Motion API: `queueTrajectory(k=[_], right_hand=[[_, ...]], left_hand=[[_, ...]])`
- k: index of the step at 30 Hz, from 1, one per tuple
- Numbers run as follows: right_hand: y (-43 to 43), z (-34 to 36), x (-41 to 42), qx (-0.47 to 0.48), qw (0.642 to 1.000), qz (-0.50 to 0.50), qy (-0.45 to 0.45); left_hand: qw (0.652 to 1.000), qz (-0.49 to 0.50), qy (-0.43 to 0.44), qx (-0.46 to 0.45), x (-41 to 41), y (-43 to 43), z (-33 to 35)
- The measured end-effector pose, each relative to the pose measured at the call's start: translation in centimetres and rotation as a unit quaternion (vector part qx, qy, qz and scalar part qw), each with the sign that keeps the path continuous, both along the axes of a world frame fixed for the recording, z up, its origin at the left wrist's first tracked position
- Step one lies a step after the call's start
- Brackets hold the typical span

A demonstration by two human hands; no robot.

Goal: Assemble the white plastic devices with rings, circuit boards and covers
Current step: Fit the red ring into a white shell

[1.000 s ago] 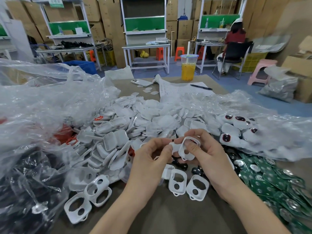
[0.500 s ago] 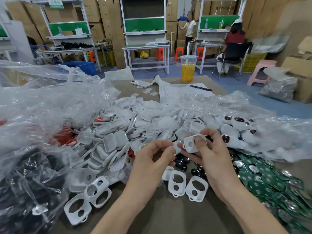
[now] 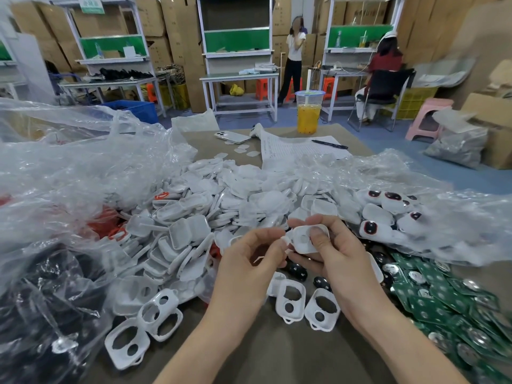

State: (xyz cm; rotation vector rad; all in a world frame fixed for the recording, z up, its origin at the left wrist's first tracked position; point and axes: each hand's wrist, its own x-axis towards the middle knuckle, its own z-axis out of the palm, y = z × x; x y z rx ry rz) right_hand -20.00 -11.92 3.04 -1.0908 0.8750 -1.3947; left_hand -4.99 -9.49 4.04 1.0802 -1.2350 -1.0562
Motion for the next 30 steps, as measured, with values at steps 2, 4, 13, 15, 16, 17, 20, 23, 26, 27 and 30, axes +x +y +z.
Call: queueTrajectory(k=[2,4,13,15,16,17,20,23,26,27,30], right_hand=[[0.1,0.1,0.0,-0.008,1.000,0.005,0.010],[0.2,0.2,0.1,-0.016,1.000,0.011,0.017],[0.6,0.0,0.6,-0.021,0.998,0.050,0.018],[0.5,-0.1,0.7,-0.023,0.998,0.051,0.017],[0.5,-0.1,0.7,-0.024,0.998,0.051,0.017],[0.5,-0.2,0.7,-0.024,0.998,0.051,0.019],[0.7,-0.1,0.6,-0.028,0.998,0.048,0.032],[0.8,0.0,0.7,-0.029,0.998,0.048,0.030],[0.8,0.1,0.8,-0.028,0.998,0.053,0.021],[0.9,0.1,0.8,-0.027,0.998,0.055,0.019],[0.9,0.2,0.9,-0.027,0.998,0.061,0.014]], left_hand=[[1.000,0.006,-0.019,-0.014,-0.1,0.1,-0.1],[0.999,0.008,-0.032,-0.028,-0.4,0.2,-0.1],[0.996,0.034,-0.068,-0.039,-0.9,0.1,-0.7],[0.996,0.035,-0.067,-0.039,-1.0,0.1,-0.8],[0.996,0.036,-0.066,-0.040,-1.0,0.1,-0.9],[0.996,0.037,-0.063,-0.041,-1.1,0.1,-0.9],[0.996,0.039,-0.064,-0.044,-1.4,0.1,-1.1],[0.997,0.038,-0.056,-0.043,-1.6,0.1,-1.2],[0.998,0.034,-0.043,-0.038,-1.6,0.1,-1.2],[0.998,0.033,-0.038,-0.037,-1.6,0.2,-1.1],[0.998,0.038,-0.019,-0.039,-1.6,0.2,-0.9]])
